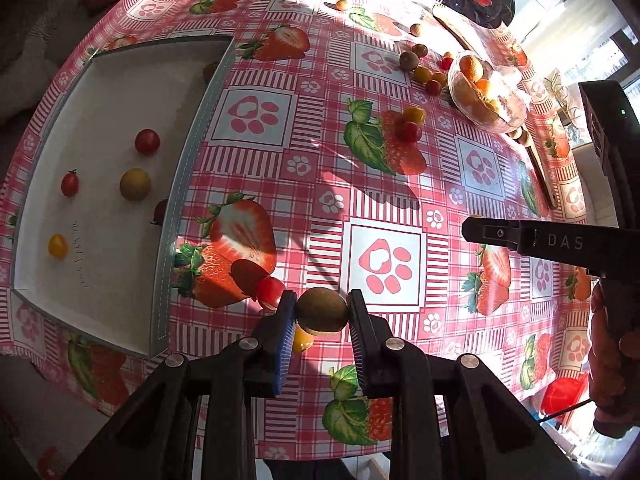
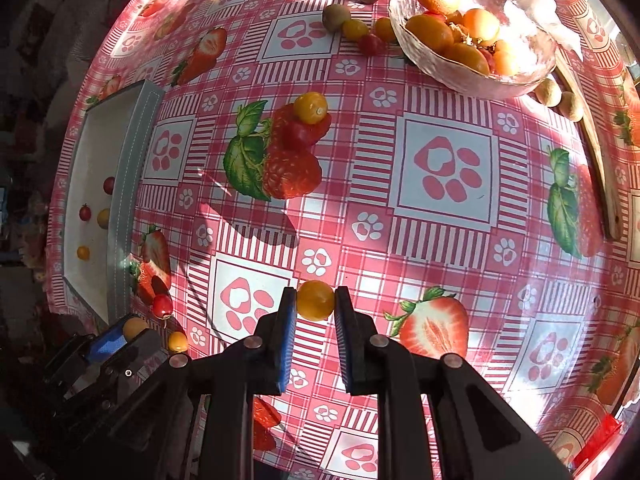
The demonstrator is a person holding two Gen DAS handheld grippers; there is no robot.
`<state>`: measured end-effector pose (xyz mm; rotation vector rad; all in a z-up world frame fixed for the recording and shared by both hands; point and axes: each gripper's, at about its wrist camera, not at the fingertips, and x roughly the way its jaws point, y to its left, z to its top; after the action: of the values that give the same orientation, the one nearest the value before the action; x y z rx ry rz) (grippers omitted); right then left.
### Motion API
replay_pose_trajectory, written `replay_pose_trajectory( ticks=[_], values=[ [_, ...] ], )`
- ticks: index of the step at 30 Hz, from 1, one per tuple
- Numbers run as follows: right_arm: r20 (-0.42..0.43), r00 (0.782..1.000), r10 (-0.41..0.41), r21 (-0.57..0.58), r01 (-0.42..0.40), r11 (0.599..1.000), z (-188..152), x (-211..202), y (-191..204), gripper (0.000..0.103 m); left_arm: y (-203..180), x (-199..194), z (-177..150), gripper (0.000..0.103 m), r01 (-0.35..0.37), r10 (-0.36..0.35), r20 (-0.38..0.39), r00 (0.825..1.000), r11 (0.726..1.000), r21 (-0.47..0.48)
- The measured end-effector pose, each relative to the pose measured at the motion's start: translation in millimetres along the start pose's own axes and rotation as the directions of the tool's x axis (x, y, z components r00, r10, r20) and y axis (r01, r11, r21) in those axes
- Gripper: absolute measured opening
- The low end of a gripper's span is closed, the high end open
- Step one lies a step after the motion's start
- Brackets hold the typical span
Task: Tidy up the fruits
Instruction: 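Carry the kiwi and yellow tomato over the white tray with both grippers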
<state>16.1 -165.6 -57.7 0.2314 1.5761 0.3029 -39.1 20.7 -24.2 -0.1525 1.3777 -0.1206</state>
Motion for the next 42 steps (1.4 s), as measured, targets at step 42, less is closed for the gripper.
replay_pose_trajectory(
  ticks=[42],
  values=[
    [0.067, 0.997, 0.047, 0.038, -0.050, 0.998, 106, 63, 244, 0.020, 223, 3, 125, 0.028, -0.116, 0.114, 0.091, 0.989, 0.993, 0.015]
  ],
)
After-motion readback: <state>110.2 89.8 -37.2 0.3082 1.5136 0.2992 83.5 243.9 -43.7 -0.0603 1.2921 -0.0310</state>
